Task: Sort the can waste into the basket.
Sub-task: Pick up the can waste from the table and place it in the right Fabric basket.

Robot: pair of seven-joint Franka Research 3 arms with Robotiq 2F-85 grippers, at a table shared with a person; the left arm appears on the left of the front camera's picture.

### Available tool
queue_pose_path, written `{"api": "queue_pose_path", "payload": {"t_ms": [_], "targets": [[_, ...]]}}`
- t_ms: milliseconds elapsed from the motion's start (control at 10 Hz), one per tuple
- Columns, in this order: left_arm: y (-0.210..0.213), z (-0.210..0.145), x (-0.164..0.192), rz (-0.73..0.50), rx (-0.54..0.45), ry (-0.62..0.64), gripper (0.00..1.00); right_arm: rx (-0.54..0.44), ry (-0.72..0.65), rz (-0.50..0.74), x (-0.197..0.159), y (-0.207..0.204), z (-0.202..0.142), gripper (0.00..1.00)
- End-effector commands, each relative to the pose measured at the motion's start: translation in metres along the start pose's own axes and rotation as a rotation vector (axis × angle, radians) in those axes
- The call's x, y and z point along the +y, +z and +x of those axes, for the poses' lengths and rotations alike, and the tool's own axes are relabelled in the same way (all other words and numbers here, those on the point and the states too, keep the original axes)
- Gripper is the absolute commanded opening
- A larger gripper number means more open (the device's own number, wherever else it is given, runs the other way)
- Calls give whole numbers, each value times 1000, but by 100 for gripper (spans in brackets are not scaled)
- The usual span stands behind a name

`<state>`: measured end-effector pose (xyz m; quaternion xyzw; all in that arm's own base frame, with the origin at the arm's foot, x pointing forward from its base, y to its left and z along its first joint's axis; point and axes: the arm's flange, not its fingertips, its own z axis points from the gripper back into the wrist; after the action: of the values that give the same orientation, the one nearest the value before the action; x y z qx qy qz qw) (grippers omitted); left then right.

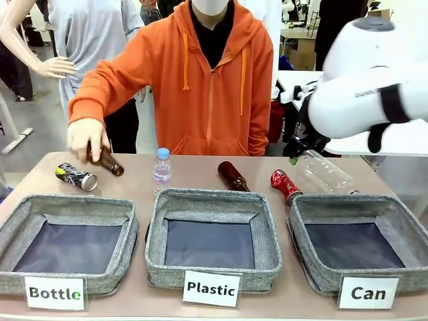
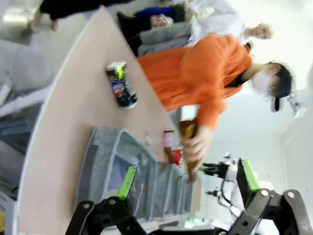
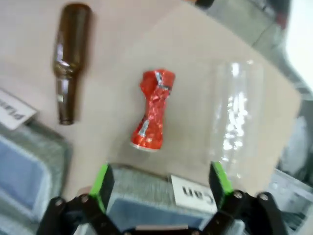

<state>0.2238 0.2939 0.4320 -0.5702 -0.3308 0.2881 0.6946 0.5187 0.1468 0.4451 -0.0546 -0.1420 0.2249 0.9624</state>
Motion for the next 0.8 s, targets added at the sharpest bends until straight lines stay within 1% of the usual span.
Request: {"api": "queue_pose_path", "payload": {"t_ms": [0, 100, 200, 300, 500, 600, 700], "targets": [[78, 15, -36, -64, -77, -20, 100, 91, 60, 0, -11, -20, 38, 100], [107, 18, -38, -62, -111, -23, 100, 120, 79, 25, -17, -34, 45, 100], [127, 20, -40, -64, -138, -35, 100, 136, 85, 45, -20, -46, 51, 100], [142, 19, -38, -61, -159, -45, 100, 196, 94, 73, -26, -70, 61, 100], [156, 26, -36, -94, -191, -44, 100, 239, 112, 100, -26, -97, 66, 100], [155, 31, -33, -100, -184, -43, 100, 259, 104, 105, -26, -110, 67, 100], [146, 26, -35, -102, -170, -46, 100, 283, 107, 115, -23, -119, 68, 100]]}}
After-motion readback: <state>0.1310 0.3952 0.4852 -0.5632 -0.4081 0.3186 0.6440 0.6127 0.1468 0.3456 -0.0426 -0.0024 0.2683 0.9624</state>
